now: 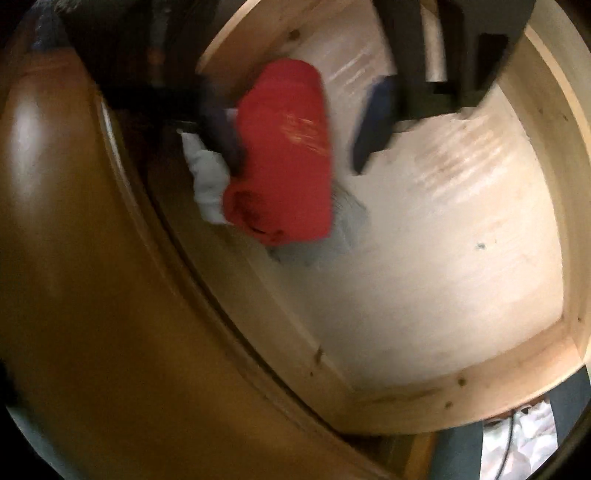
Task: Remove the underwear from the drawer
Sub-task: 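Carry lace underwear over box with left gripper while right gripper grasps red sock in drawer, then open left gripper to drop lace underwear in box while right gripper lifts red sock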
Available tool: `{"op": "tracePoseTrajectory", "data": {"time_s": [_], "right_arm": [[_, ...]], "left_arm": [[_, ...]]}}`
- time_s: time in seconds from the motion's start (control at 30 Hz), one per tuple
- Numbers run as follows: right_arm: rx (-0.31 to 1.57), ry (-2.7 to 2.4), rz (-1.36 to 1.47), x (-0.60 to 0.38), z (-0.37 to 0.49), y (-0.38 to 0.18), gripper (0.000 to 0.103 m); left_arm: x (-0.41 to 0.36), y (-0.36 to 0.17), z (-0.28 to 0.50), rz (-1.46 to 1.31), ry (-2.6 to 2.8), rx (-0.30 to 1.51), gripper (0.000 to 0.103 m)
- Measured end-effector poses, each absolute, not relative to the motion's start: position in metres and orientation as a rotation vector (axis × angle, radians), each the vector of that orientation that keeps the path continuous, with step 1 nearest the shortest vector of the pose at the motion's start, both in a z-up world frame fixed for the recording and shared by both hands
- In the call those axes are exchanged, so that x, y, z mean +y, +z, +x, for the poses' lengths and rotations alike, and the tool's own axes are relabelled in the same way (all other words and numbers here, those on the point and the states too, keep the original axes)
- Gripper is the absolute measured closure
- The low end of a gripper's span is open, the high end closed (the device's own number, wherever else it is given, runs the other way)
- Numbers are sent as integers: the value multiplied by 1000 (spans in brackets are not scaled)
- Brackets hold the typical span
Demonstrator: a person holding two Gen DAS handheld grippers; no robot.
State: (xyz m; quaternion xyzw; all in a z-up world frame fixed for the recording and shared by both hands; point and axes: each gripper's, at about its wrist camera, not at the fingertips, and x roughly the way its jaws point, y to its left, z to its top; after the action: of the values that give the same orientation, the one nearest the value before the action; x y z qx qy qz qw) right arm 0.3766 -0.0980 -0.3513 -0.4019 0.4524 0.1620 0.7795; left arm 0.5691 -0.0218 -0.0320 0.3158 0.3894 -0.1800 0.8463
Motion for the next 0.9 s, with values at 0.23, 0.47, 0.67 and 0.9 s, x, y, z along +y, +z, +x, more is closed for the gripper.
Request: {"op": "tracePoseTrajectory", "data": {"time_s": [0.23, 0.47, 0.67, 0.9], "right_arm": [[967, 424, -762, -114, 359, -325, 89], [893, 502, -806, -110, 324, -283, 90], [825, 493, -806, -93, 292, -257, 91], [781, 465, -792, -76, 278, -264, 91]], "left_arm": [[-21, -37, 572, 626, -382, 832, 81], [-23, -37, 561, 620, -397, 807, 81], [-17, -38, 560, 606, -398, 817, 81], [-14, -29, 561, 607, -354, 805, 81]]}}
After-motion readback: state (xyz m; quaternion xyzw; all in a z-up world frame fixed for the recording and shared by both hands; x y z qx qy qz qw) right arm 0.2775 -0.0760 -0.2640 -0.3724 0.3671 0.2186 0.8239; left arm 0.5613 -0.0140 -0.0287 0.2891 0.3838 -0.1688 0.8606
